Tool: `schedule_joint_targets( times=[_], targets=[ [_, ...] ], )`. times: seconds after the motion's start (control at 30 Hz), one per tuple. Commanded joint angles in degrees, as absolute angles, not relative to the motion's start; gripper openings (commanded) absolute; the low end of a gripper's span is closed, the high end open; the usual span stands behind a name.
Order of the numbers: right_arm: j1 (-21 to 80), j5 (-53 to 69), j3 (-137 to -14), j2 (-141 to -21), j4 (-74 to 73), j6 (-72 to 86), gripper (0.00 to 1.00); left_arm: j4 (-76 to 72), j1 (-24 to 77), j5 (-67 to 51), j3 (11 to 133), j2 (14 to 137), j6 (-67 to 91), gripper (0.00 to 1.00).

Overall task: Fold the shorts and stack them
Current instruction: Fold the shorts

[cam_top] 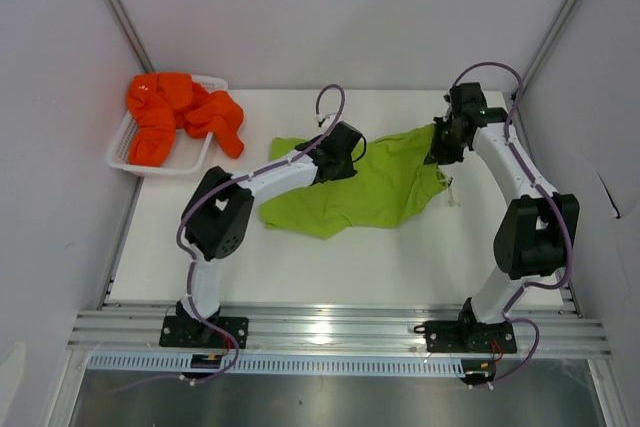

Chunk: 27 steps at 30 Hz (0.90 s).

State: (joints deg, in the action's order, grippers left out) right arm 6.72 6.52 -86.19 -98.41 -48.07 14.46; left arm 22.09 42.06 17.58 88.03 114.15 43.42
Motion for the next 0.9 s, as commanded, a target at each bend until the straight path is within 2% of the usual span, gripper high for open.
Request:
schedule_joint_targets(
  times=[0.0, 0.07, 0.4, 0.87],
  targets=[
    [7.29, 7.9, -91.14, -97.03, -50.09, 13.89, 0.0, 21.27, 41.66, 16.88, 92.9, 117.94, 42.36, 0.29],
    [7.56, 8.26, -91.93, -96.77, -50.71, 13.97, 0.0, 21.09, 41.14, 16.18, 94.74, 120.39, 42.71, 0.24],
    [9.14, 12.21, -91.85, -95.1, -50.71, 14.06, 0.0, 18.11, 39.38, 13.46, 100.01, 128.48, 47.1, 0.16],
    [9.05, 31.81, -90.09, -94.12, -41.23, 22.14, 0.0, 13.81, 38.94, 9.93, 97.74, 132.19, 54.32, 0.09]
  ],
)
